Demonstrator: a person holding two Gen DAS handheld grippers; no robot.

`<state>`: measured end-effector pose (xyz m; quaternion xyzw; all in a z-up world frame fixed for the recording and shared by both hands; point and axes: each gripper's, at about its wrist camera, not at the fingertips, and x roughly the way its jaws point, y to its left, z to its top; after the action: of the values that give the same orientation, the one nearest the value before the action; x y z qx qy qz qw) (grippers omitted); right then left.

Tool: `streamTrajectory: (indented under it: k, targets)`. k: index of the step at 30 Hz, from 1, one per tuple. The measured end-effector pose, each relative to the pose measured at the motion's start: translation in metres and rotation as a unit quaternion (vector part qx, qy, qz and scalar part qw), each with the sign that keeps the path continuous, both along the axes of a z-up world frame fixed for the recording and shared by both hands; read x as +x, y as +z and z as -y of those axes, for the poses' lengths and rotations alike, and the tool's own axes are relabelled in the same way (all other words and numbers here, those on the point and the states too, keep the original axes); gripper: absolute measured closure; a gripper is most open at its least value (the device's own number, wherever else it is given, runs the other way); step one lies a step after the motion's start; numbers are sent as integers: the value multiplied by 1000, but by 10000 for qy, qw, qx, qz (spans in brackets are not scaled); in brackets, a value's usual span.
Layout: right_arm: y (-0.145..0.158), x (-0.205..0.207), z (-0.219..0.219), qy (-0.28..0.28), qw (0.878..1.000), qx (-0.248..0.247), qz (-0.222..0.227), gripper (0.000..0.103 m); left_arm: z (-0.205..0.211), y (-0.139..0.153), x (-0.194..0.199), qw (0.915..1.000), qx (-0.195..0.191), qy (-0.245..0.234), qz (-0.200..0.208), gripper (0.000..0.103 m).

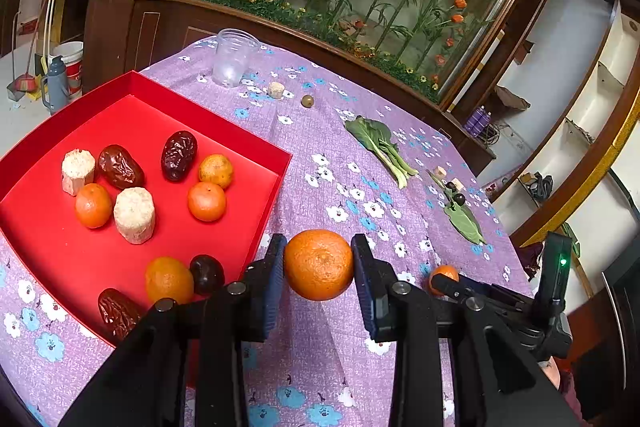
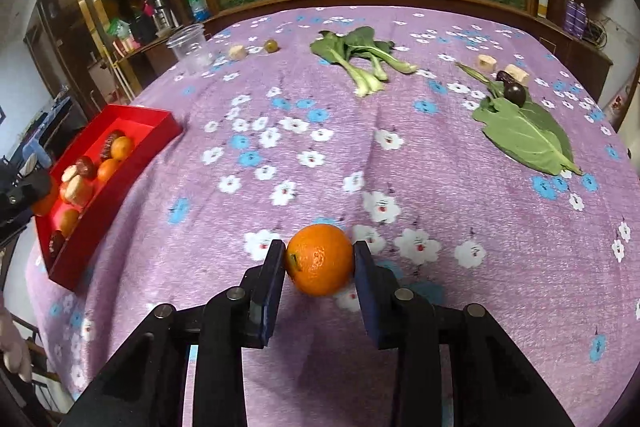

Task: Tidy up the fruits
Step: 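Carry both held oranges over the red tray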

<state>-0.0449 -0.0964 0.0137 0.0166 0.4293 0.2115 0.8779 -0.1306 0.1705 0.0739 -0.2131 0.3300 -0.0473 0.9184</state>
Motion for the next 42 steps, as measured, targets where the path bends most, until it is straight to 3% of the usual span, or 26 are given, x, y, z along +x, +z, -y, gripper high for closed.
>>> streamTrajectory:
  k: [15,22,28,42]
  targets:
    - [49,-18,-90,899,9951,72,410,66,-58,0,-13,9977,-82,668,49,71]
    - [61,-17,-137,1268,9912,102,372,66,-88,-2,-19,9904,468,1303,-48,71]
    - [71,-13,-174,1507,9878,26,387,66,-115,-5,-22,9861,558,1560,-141,71]
    - [66,-13,-259,2041,9777,-243,442,66,-141,-18,-12,9835,775,1589,-392,71]
